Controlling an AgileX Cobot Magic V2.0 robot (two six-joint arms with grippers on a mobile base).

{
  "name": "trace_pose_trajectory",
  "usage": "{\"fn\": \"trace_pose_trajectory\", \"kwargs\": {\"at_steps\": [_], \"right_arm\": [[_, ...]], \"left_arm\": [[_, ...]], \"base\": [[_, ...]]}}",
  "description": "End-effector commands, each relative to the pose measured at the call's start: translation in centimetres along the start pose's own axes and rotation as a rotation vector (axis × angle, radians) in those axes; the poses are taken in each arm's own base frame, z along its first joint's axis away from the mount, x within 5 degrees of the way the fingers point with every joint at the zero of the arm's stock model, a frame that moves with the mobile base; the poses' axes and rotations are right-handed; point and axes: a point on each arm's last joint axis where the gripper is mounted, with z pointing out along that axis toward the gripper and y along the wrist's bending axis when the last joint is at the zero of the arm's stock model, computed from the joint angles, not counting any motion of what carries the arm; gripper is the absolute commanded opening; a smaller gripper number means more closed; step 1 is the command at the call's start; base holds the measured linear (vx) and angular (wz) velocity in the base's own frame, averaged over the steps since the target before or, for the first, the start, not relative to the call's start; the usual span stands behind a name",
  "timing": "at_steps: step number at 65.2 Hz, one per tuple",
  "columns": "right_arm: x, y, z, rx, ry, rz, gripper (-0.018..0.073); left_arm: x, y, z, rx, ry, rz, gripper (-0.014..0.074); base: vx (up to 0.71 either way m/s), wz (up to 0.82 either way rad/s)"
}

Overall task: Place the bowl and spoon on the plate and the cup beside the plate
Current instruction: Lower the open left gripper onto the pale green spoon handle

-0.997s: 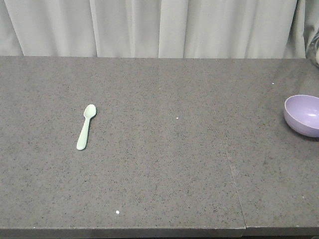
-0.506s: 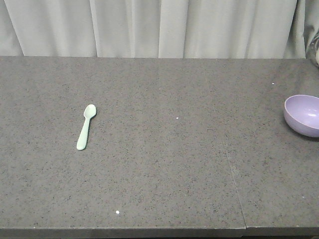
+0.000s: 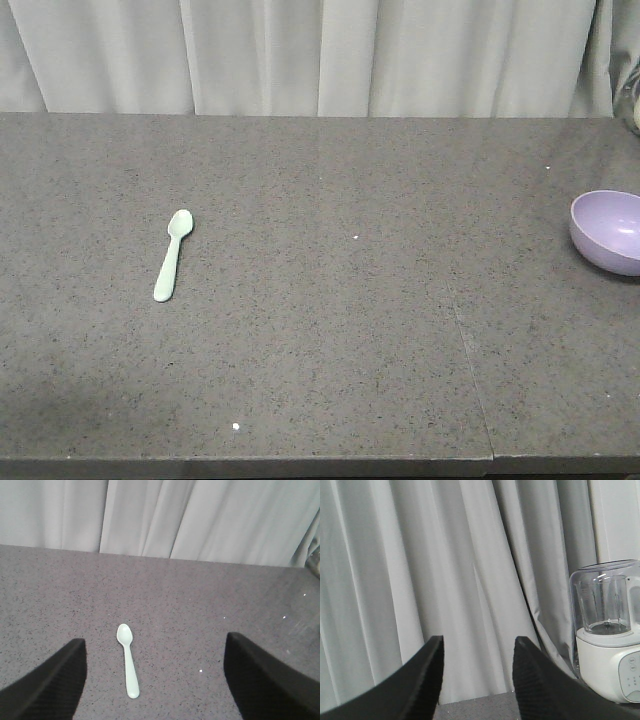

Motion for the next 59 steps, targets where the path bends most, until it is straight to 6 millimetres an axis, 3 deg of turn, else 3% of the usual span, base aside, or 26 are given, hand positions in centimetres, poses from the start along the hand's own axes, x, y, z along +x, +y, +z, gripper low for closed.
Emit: {"fn": "trace_pose_trajectory", "kwargs": {"at_steps": [1,10,27,43,59], "right_arm": [[-1.3,0.3,0.2,-0.019,-0.078,-0.026,0.0333],[-1.3,0.3,0.2,-0.017,-0.072,-0.026,0.0333],[-1.1,0.2,0.3,-0.009,-0.053,-0.026,0.0333],[-0.9,0.1,0.3,0.004,-0.027,-0.038,0.0333],[-0.9,0.0,0.3,0.007,-0.028,-0.051,0.0333]], "left_arm": [[-2.6,-0.6,2.1,0.018,-0.009,0.020,0.0547],[-4.2,-0.4,7.1,-0.003,0.142,0.031,0.0542],[-4.4,0.6,15.9,-0.030,0.431,0.013,0.0542],[-2.7,1.8,21.3,-0.052,0.532,-0.012,0.0542],[-0.3,3.0,25.1,-0.075,0.620,-0.033,0.0542]], "base": [[0.00,0.00],[0.00,0.00],[0.00,0.00],[0.00,0.00],[0.00,0.00]]}}
